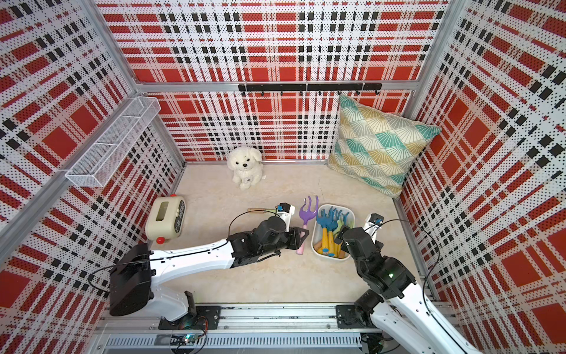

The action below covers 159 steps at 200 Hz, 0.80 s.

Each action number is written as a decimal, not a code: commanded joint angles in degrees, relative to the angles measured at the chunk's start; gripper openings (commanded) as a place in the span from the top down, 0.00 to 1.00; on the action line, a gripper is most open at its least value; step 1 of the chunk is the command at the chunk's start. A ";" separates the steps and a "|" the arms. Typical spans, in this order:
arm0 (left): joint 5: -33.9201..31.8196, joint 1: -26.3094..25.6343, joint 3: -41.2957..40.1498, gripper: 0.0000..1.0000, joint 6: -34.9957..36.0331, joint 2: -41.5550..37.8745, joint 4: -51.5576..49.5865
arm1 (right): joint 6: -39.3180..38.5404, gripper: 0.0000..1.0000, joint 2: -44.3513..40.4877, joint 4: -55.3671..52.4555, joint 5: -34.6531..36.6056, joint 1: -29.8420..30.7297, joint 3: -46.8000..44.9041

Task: Put the rake into the storage box
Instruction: Place the rake in the storage box.

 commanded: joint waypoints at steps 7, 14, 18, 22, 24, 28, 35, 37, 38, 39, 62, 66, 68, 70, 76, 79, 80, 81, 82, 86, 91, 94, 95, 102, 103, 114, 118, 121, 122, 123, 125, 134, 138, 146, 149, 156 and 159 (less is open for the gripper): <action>3.88 -1.93 6.92 1.00 -2.71 7.03 7.47 | 2.54 0.00 -1.58 -2.37 3.78 -0.11 1.22; 4.46 -2.35 8.75 1.00 -2.88 9.11 7.63 | 2.73 0.00 -1.64 -2.60 4.00 -0.13 1.22; 4.94 -2.49 9.67 1.00 -2.95 10.21 7.84 | 2.80 0.00 -1.63 -2.73 4.10 -0.11 1.20; 5.35 -2.63 10.70 1.00 -2.89 11.33 7.99 | 2.92 0.00 -1.70 -2.98 4.22 -0.12 1.22; 5.50 -2.71 11.16 1.00 -2.89 11.88 8.02 | 2.93 0.00 -1.73 -3.01 4.18 -0.11 1.22; 5.68 -2.75 12.19 1.00 -2.78 13.00 8.07 | 2.93 0.00 -1.80 -3.16 4.32 -0.19 1.22; 6.17 -2.88 13.72 1.00 -2.71 14.80 8.02 | 3.14 0.00 -1.85 -3.39 4.45 -0.20 1.22; 6.35 -2.91 14.14 1.00 -2.71 15.32 8.07 | 3.18 0.00 -1.87 -3.44 4.37 -0.20 1.22; 6.42 -2.91 14.38 1.00 -2.71 15.54 8.08 | 3.19 0.00 -1.91 -3.45 4.37 -0.20 1.22; 6.46 -2.96 14.59 1.00 -2.71 15.82 8.09 | 3.19 0.00 -1.97 -3.46 4.46 -0.20 1.22; 6.56 -2.91 19.15 1.00 -2.26 20.53 7.30 | 3.68 0.00 -2.56 -3.63 4.62 -0.20 1.13; 6.06 -2.87 19.90 1.00 -1.89 21.13 6.76 | 3.72 0.00 -2.69 -3.68 4.54 -0.18 1.13; 5.75 -2.90 20.32 1.00 -1.67 21.54 6.38 | 3.79 0.00 -2.76 -3.71 4.61 -0.19 1.11; 5.38 -2.91 20.66 1.00 -1.44 21.81 5.88 | 3.81 0.00 -2.76 -3.74 4.70 -0.19 1.13; 3.85 -2.91 22.22 1.00 -0.78 22.77 3.70 | 3.98 0.00 -2.90 -3.89 4.80 -0.20 1.13; 3.06 -2.93 22.91 1.00 -0.39 23.26 2.69 | 3.99 0.00 -2.98 -3.88 4.81 -0.20 1.13; 2.84 -2.97 23.12 1.00 -0.27 23.42 2.36 | 3.99 0.00 -3.03 -3.93 4.85 -0.20 1.13; 2.69 -2.94 23.22 1.00 -0.13 23.50 2.06 | 3.99 0.00 -3.10 -3.96 4.88 -0.20 1.13; 2.48 -2.97 23.50 1.00 -0.01 23.67 1.78 | 3.99 0.00 -3.13 -3.89 4.89 -0.20 1.13; 1.61 -3.00 24.30 1.00 0.52 24.22 0.71 | 4.03 0.00 -3.28 -3.98 4.88 -0.18 1.13; 0.52 -3.05 25.11 1.00 1.02 24.92 -0.33 | 4.07 0.00 -3.41 -4.07 4.90 -0.06 1.13; -0.31 -3.06 25.47 1.00 1.26 25.22 -1.17 | 4.14 0.00 -3.47 -4.10 5.02 -0.18 1.13; -0.55 -3.08 25.59 1.00 1.34 25.32 -1.37 | 4.20 0.00 -3.50 -4.18 5.05 -0.19 1.13; -2.08 -3.17 26.10 1.00 1.42 26.08 -2.65 | 4.33 0.00 -3.67 -4.19 5.15 -0.20 1.13; -2.23 -3.18 26.16 1.00 1.42 26.15 -2.77 | 4.33 0.00 -3.73 -4.18 5.11 -0.20 1.13; -3.46 -3.17 26.53 1.00 1.68 27.08 -3.52 | 4.42 0.00 -3.90 -4.25 5.25 -0.17 1.13; -3.90 -3.18 26.70 1.00 1.69 27.52 -3.78 | 4.45 0.00 -3.89 -4.24 5.34 -0.19 1.05; -4.07 -3.13 26.79 1.00 1.61 27.79 -4.02 | 4.50 0.00 -4.02 -4.21 5.40 -0.20 1.05; -4.10 -3.16 26.82 1.00 1.60 27.93 -4.11 | 4.51 0.00 -4.03 -4.23 5.42 -0.20 1.05; -4.17 -3.12 26.87 1.00 1.56 27.99 -4.21 | 4.51 0.00 -4.04 -4.24 5.42 -0.15 1.05; -4.21 -3.14 27.03 1.00 1.52 28.28 -4.32 | 4.49 0.00 -4.00 -4.18 5.38 -0.18 1.05; -4.16 -3.16 27.53 1.00 1.51 29.16 -4.61 | 4.52 0.00 -4.01 -4.13 5.34 -0.20 0.96; -4.21 -3.23 27.71 1.00 1.51 29.54 -4.84 | 4.55 0.00 -4.00 -4.16 5.34 -0.20 0.96; -4.23 -3.26 28.15 0.99 1.35 30.17 -5.32 | 4.54 0.00 -3.91 -4.16 5.26 -0.15 0.87; -4.24 -3.28 28.24 0.99 1.34 30.43 -5.43 | 4.52 0.00 -3.95 -4.10 5.27 -0.19 0.87; -4.15 -3.41 28.34 0.97 1.27 30.73 -5.53 | 4.51 0.00 -3.82 -4.16 5.25 -0.20 0.87; -4.22 -3.49 28.34 0.95 1.18 30.78 -5.60 | 4.51 0.00 -3.84 -4.17 5.17 -0.20 0.87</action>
